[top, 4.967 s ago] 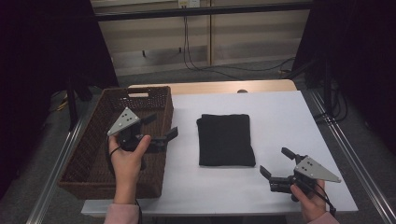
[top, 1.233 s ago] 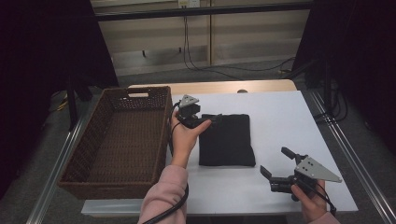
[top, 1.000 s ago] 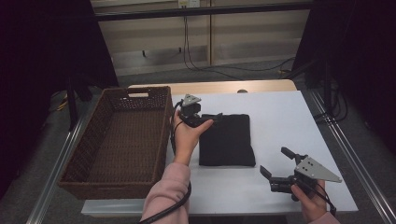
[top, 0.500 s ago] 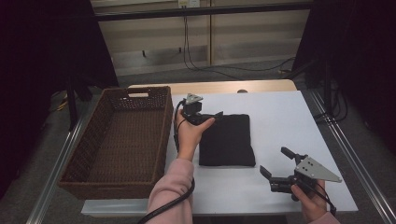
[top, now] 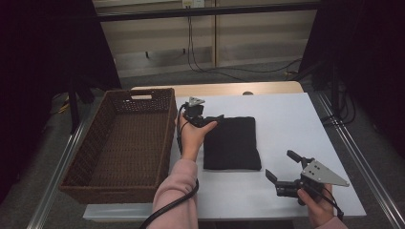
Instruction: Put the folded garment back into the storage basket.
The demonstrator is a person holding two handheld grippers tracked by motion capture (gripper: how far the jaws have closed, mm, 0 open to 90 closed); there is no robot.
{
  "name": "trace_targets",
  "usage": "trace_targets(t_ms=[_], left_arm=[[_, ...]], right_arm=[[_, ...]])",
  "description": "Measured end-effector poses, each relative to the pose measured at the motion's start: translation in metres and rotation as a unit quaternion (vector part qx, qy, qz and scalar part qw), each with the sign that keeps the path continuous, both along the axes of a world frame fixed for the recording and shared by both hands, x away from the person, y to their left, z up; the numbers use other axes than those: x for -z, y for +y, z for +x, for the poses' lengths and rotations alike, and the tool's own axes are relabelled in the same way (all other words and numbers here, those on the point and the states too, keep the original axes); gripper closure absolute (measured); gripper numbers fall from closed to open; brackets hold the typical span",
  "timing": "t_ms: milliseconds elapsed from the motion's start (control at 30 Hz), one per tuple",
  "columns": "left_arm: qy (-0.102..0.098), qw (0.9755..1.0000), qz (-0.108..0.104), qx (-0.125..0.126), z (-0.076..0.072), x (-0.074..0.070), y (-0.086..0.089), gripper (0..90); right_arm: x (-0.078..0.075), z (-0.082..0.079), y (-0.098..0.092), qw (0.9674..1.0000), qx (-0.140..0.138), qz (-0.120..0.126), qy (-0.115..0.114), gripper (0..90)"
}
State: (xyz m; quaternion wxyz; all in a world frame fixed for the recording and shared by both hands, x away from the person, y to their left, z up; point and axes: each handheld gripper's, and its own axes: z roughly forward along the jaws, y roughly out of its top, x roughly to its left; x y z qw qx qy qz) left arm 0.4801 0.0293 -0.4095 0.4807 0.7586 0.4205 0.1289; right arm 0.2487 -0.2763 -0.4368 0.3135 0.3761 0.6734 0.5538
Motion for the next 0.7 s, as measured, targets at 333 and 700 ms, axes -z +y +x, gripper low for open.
trace_targets(t_ms=[333,700], left_arm=[[0.009,0.9998,0.014,-0.012,0.006,0.013,0.003,10.1],[0.023,0.9994,0.018,-0.017,0.013,0.032,0.004,10.4]], right_arm=[[0.000,0.001,0.000,1.0000,-0.005,0.000,0.000,1.9],[0.001,0.001,0.000,1.0000,-0.005,0.000,0.000,1.9]])
